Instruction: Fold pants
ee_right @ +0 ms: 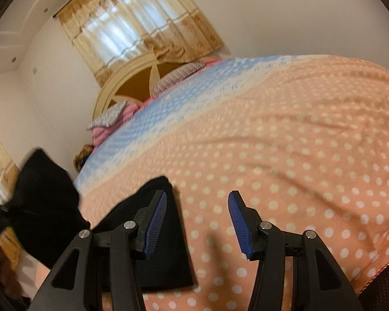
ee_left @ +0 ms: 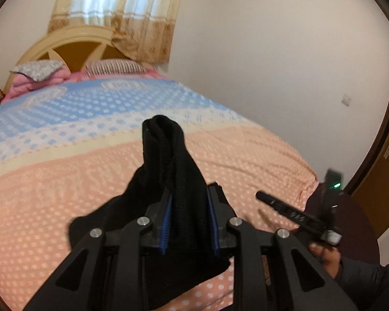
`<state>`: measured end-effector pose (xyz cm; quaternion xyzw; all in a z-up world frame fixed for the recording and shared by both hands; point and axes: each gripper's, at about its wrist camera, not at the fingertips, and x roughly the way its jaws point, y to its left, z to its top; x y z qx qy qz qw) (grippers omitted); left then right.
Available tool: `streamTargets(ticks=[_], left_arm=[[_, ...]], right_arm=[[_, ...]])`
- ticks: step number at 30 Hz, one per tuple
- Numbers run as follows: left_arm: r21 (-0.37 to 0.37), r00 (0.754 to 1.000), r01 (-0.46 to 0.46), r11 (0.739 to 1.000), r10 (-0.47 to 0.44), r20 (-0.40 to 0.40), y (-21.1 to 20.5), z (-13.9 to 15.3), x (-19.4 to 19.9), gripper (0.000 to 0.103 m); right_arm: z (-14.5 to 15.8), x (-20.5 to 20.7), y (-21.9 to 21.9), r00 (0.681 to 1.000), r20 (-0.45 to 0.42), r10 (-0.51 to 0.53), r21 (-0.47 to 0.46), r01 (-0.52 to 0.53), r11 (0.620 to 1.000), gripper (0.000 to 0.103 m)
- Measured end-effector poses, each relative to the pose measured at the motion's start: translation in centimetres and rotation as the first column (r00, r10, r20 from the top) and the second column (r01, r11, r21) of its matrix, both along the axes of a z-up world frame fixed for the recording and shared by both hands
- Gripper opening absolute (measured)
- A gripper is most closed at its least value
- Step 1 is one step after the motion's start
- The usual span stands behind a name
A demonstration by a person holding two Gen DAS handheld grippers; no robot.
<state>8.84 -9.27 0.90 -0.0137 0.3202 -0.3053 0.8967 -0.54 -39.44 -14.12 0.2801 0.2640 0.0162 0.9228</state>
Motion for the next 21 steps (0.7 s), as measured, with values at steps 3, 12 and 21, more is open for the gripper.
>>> streamTargets(ticks=[3,12,21], left_arm=[[0.005,0.997,0.041,0.999,-0.04,-0.07,-2.8,-2.3,0.8,0.007],[0.023,0.992,0.126,0.992,-0.125,-0.035,-6.1,-3.6,-0.8,0.008],[0.032,0.99,-0.049,0.998,0.044,0.136,-0.6,-0.7,-3.7,0.062]], right_arm=[[0.3,-0.2,-0.6,1.0,0.007,-0.027,0.0,0.027,1.0,0.052],[-0.3,0.0,-0.4,1.0,-0.003,0.001,0.006,-0.001,1.0,0.052],[1.2,-0.2,2.3,0.981,0.067,0.182,0.023,-0.184,0.983,0.052]])
